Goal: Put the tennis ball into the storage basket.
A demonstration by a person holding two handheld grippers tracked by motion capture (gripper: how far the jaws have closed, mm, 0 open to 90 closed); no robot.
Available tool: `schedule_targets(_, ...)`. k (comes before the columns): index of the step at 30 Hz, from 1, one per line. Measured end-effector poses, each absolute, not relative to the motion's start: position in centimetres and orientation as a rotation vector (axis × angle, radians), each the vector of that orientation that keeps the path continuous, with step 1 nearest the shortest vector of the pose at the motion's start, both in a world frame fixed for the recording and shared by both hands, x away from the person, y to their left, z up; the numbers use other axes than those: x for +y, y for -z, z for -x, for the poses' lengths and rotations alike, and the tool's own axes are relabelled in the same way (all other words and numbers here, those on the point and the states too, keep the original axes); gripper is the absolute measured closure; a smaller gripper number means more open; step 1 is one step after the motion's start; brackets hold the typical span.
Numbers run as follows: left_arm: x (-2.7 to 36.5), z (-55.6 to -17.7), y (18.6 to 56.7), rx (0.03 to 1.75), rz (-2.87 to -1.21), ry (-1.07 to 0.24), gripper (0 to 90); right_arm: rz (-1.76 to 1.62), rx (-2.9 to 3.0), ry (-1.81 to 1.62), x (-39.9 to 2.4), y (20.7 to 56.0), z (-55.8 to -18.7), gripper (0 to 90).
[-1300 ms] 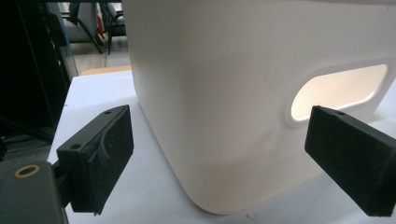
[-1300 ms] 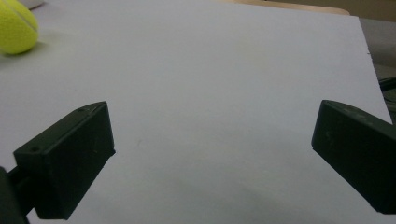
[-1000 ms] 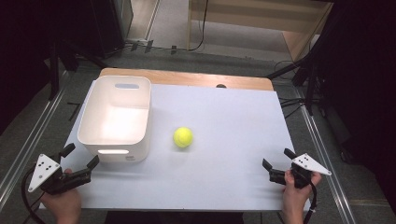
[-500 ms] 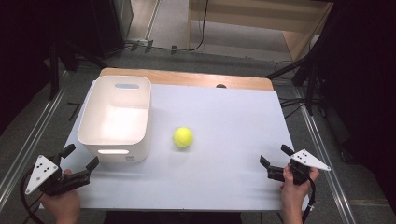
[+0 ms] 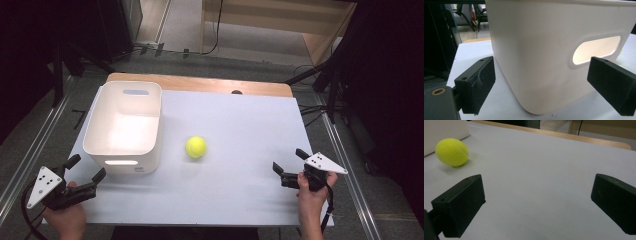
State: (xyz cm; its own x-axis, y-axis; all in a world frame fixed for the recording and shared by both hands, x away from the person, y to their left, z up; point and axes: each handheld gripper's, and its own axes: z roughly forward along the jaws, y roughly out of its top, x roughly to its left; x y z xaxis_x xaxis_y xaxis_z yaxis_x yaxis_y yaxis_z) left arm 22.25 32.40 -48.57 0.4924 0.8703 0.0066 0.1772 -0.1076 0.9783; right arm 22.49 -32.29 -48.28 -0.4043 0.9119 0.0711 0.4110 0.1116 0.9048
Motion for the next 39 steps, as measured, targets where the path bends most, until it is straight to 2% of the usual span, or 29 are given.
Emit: schedule_targets(39,32.7,-22.1,48.5,0.909,-1.566,-0.737,7.9,-1.114,2.098,-1.264,-25.1,44.7,-28.0,0.0)
